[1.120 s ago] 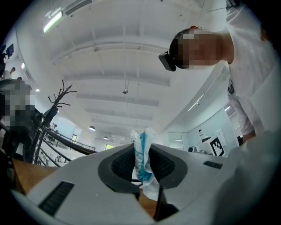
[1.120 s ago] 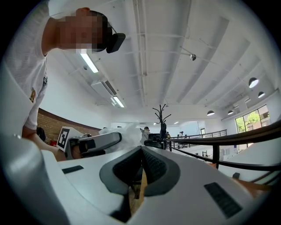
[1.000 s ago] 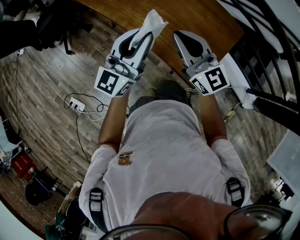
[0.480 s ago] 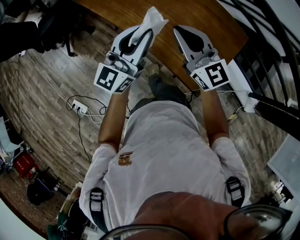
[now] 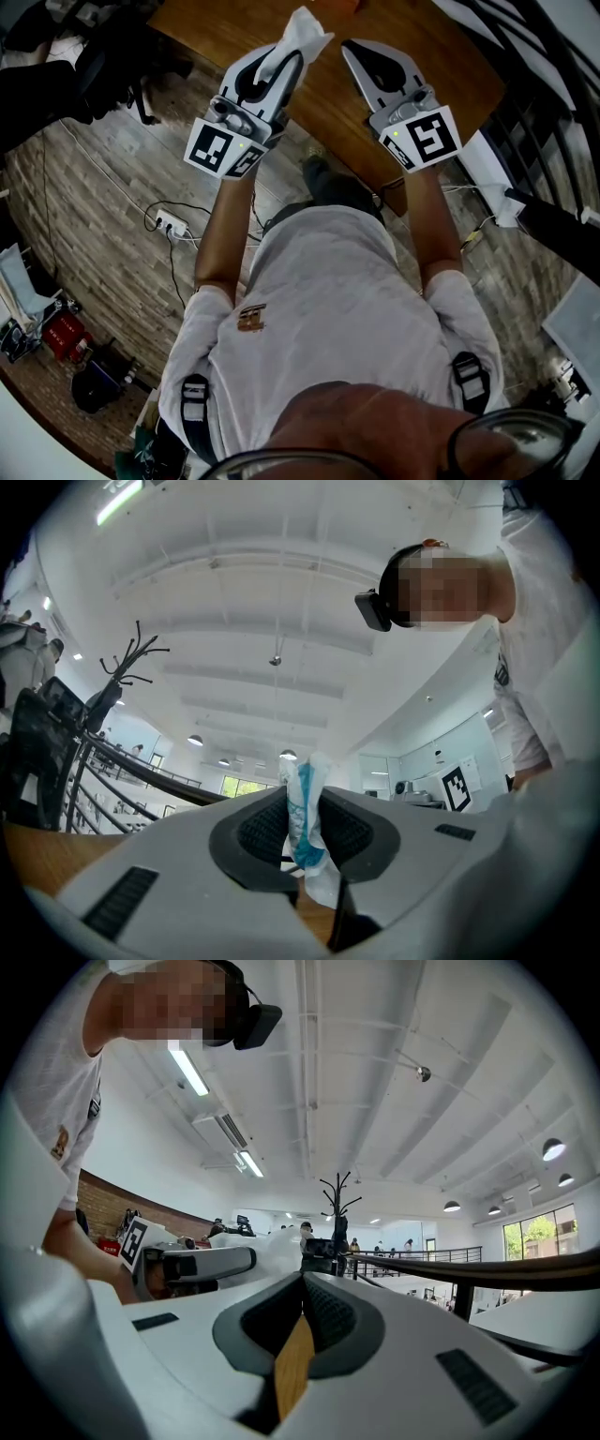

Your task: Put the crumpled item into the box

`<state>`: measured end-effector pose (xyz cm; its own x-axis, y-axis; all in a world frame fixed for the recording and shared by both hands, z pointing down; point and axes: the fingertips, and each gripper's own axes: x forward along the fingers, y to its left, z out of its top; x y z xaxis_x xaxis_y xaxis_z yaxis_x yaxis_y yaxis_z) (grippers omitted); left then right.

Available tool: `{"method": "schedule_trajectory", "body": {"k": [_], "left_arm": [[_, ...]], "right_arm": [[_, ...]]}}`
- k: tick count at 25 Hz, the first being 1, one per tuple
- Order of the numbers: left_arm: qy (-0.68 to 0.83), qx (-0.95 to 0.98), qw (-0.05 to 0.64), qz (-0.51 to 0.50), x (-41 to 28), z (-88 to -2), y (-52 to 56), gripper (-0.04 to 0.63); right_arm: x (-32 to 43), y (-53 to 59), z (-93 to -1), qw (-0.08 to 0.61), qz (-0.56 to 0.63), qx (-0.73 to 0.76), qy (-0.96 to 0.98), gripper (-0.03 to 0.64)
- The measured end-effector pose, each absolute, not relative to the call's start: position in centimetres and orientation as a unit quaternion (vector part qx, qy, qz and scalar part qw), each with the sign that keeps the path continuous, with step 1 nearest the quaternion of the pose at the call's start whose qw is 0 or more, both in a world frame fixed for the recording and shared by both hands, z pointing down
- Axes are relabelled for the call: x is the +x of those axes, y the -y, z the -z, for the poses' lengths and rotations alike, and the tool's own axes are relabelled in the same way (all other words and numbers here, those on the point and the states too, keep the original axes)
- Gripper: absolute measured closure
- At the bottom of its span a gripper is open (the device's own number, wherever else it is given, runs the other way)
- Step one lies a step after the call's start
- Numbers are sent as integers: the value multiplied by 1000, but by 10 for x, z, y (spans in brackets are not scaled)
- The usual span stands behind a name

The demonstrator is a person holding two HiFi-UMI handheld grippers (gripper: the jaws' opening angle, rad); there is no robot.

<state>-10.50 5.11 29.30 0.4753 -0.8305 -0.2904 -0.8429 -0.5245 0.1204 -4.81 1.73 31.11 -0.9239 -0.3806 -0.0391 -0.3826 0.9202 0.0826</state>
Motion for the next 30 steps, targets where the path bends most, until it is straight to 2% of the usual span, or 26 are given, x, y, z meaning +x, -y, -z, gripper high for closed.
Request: {"method": "schedule_trajectory", "body": {"k": [10, 30], "left_arm": [[-478, -866, -7, -144, -134, -305, 54, 509], [-445, -889, -56, -93, -137, -354, 222, 509]], "right_arm": [[-73, 92, -317, -10, -55, -214, -975, 584], [-76, 247, -360, -45, -44, -233, -970, 584]]}}
